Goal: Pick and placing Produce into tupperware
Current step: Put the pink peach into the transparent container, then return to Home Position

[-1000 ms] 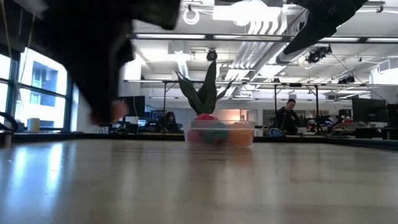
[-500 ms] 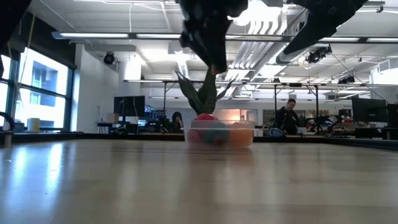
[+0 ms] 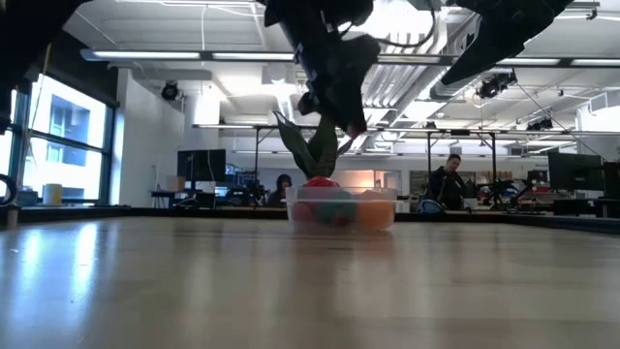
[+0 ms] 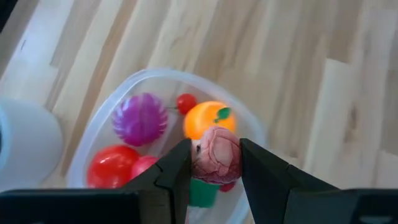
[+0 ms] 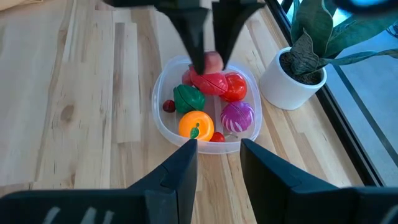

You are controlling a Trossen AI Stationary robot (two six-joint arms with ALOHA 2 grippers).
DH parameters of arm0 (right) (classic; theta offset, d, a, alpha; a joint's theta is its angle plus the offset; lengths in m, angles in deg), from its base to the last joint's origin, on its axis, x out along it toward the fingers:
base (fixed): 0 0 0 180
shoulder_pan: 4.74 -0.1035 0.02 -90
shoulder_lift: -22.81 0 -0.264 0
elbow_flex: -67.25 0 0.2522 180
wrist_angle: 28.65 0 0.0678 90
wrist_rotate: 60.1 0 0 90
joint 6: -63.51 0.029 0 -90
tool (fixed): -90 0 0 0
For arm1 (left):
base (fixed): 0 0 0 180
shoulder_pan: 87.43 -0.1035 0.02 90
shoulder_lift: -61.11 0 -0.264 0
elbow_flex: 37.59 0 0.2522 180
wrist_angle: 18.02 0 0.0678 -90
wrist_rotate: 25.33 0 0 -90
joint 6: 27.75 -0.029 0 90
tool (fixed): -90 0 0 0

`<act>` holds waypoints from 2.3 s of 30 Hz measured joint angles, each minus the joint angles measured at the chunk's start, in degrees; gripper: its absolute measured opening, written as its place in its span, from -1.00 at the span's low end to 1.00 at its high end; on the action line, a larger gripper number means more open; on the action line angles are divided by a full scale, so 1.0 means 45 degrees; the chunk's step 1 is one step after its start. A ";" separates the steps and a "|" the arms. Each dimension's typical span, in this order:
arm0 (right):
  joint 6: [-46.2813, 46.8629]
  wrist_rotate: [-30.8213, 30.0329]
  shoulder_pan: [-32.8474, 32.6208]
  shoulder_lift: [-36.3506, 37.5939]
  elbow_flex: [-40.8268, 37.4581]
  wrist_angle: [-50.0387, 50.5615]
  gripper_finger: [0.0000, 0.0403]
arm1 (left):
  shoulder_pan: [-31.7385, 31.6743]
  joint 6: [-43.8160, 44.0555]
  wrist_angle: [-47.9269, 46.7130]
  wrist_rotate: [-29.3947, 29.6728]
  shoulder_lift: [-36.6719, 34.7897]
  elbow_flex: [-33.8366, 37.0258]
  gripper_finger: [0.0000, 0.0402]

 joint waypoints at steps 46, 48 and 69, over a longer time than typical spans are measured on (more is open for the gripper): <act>-0.0001 0.0000 0.0000 0.0005 0.0000 0.0000 -0.44 | -0.0952 -0.0448 0.1887 0.0248 0.1515 0.1275 -0.18; 0.0000 -0.0001 0.0000 0.0005 0.0000 0.0000 -0.44 | -0.0952 -0.0366 0.1887 0.0251 0.1515 0.1271 -0.07; 0.0000 0.0000 0.0000 0.0005 0.0000 0.0000 -0.44 | -0.0861 0.0415 -0.4933 -0.1804 0.1520 -0.3873 0.20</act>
